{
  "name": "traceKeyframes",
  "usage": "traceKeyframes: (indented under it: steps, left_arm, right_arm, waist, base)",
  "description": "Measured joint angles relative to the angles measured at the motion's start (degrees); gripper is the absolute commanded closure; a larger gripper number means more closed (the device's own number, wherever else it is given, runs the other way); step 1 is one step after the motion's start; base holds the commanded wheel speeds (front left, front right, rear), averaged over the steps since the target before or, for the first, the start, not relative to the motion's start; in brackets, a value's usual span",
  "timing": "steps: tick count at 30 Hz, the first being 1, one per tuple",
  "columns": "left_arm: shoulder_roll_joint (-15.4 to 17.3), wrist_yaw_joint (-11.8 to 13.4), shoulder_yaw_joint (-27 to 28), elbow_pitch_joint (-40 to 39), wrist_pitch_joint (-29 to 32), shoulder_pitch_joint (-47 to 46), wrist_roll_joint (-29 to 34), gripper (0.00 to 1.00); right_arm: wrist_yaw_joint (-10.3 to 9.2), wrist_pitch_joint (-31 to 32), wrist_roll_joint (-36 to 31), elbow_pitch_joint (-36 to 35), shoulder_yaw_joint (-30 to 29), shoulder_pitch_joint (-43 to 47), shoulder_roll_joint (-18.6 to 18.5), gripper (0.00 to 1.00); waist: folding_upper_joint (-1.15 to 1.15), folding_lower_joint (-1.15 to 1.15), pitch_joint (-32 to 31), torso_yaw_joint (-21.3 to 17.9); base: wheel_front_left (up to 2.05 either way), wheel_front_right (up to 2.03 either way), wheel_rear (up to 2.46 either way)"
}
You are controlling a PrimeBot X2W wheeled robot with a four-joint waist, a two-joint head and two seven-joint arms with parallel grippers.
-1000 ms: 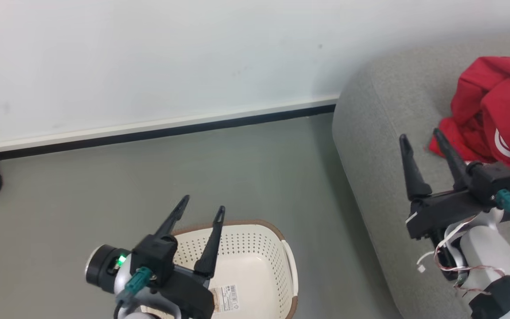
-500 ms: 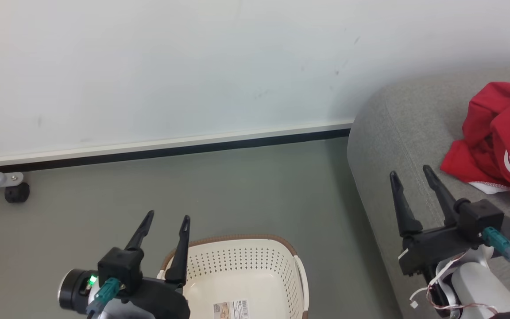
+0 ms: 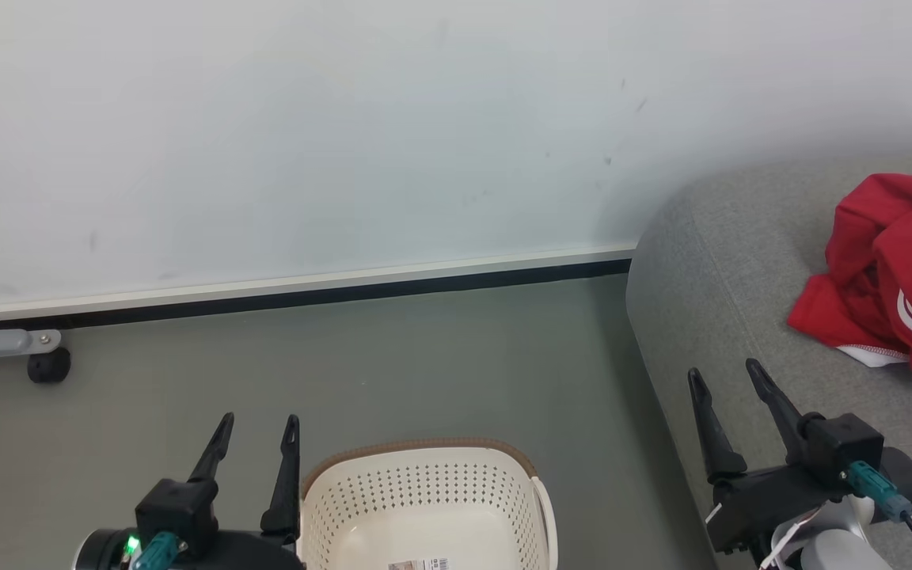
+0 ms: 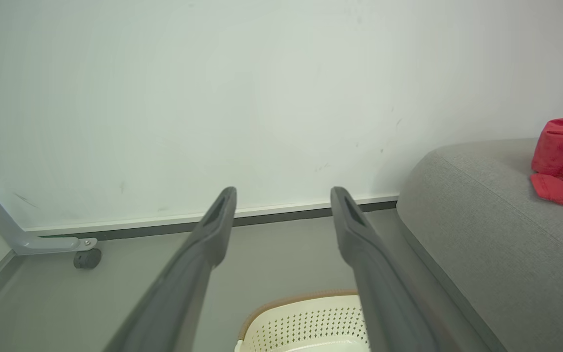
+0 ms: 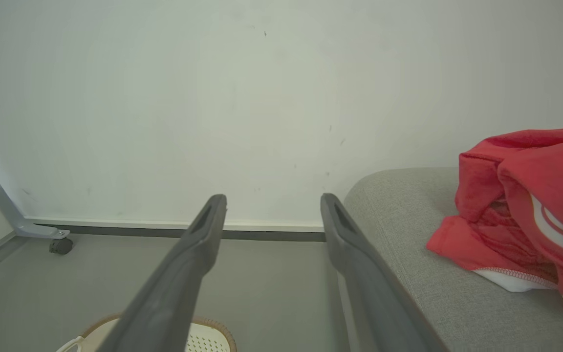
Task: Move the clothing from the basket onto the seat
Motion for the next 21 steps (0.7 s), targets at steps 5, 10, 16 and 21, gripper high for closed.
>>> traceKeyframes:
  steps: [5, 10, 16, 21]
  left_arm:
    - [-0.36, 0.02, 1.48, -0.24, -0.15, 1.92, 0.05, 0.0]
    - [-0.87, 0.03, 2.61, -0.73, -0.15, 2.17, 0.34, 0.0]
    - [-1.27, 0.04, 3.24, -1.02, -0.14, 3.16, 0.51, 0.0]
    - [-1.8, 0.04, 3.76, -1.44, -0.08, 3.15, 0.91, 0.0]
  right_arm:
    - [-0.73, 1.01, 0.0, -1.49, -0.15, 1.59, -0.29, 0.0]
    - [-1.04, 2.02, 0.0, -2.91, -0.65, 2.41, -0.64, 0.0]
    - [-1.3, 3.04, 0.0, -4.03, -0.89, 2.7, -0.85, 0.0]
    - [-1.7, 3.98, 0.0, -5.16, -1.0, 2.86, -1.19, 0.0]
  waist:
    - [0.0, 0.0, -0.34, 0.19]
    - [0.0, 0.0, -0.47, 0.27]
    - [0.0, 0.0, -0.57, 0.31]
    - [0.0, 0.0, -0.57, 0.35]
  base:
    - [0.0, 0.0, 0.0]
    - [0.0, 0.0, 0.0]
    - [0.0, 0.0, 0.0]
    - [0.0, 0.0, 0.0]
